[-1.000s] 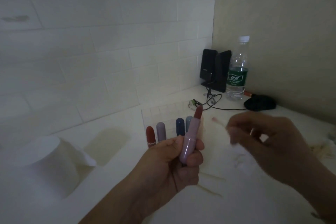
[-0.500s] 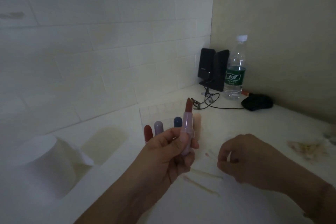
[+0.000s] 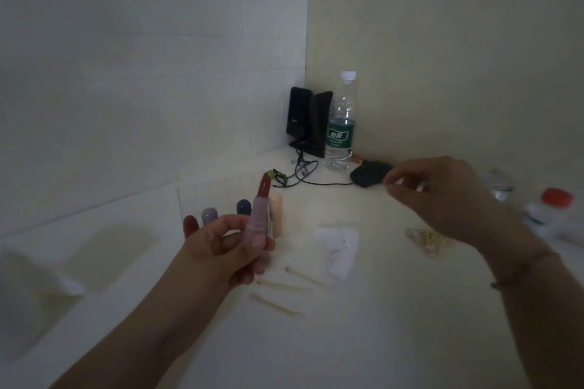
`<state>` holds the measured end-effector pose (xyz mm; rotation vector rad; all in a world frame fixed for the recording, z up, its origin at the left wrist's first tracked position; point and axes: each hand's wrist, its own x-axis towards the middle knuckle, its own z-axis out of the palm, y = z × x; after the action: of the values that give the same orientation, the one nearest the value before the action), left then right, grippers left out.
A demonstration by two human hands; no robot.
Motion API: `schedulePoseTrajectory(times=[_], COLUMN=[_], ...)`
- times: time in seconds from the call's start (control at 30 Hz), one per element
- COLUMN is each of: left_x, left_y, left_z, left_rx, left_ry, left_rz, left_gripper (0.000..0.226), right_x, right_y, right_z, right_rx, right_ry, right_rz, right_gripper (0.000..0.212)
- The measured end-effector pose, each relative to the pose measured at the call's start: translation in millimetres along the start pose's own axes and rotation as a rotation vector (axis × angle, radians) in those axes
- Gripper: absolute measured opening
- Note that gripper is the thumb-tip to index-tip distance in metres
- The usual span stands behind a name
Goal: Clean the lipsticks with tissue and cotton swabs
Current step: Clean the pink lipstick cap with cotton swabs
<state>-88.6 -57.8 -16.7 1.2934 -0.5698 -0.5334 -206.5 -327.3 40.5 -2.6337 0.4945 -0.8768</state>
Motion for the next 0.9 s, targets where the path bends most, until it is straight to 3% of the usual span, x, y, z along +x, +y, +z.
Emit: schedulePoseTrajectory(times=[0.1,0.23,0.37,0.47,0.73,0.9], left_x=[1.6,2.2,3.4,2.1,2.0,1.9], left_y=[-1.3,-2.0,-2.2,-1.1,-0.2,-1.0], left_z=[-1.8,-2.7,-3.3,-2.5,-1.6,-2.4], left_rx=[-0.008,-0.023,-0.030,-0.032,-0.056,-0.060], left_ry=[-0.016,-0.024,-0.010,-0.020,-0.024,-0.042], left_rz=[0.013,0.022,0.023,0.008,0.012,0.011], left_gripper=[0.032,0.049,0.077,0.067,0.091,0.077], right_x=[-4.2,-22.1,-30.5,-31.9,-25.0,-21.5], right_y=[52.7,106.6,122.6,123.8,121.6,119.3], right_z=[-10.5,-2.2,8.4,14.6,21.3,26.3], right_rx=[-0.232,-0.340,-0.189,-0.111,0.017,0.021], right_ry=[-0.066,-0.135,-0.158,-0.142,-0.066,-0.036], right_rz=[0.127,0.322,0.399,0.412,0.482,0.480], right_gripper=[0.011,0.014,0.015,0.007,0.013,0.005])
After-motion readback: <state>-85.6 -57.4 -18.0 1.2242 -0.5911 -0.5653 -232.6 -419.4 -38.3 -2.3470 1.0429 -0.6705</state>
